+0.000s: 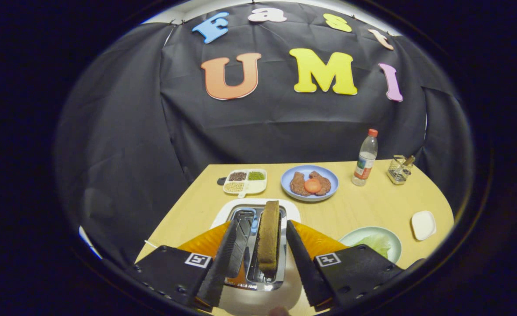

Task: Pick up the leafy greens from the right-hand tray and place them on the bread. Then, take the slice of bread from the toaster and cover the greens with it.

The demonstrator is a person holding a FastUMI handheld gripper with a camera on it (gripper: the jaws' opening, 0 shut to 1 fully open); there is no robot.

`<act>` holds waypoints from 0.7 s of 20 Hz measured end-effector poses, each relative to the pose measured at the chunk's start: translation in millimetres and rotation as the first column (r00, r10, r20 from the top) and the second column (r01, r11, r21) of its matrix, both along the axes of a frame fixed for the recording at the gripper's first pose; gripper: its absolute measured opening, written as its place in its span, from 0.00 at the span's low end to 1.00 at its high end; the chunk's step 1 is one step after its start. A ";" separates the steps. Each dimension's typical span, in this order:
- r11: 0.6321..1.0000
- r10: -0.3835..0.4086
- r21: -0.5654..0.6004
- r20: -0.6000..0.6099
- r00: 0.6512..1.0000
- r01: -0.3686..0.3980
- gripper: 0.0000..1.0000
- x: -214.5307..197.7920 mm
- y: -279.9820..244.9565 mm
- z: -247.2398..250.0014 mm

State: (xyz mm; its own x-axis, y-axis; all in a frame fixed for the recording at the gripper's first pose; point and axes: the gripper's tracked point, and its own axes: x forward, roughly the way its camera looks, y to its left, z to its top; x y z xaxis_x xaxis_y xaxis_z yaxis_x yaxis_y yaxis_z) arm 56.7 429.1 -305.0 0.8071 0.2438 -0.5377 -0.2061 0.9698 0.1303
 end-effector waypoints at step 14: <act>0.997 0.050 0.061 0.000 0.999 -0.050 0.11 2.0 -8.3 44.4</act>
State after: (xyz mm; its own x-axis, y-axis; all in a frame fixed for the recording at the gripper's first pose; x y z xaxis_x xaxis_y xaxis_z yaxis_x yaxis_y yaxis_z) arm 58.7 420.9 -260.6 0.7921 0.3163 -0.5220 -0.2542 0.9485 0.1889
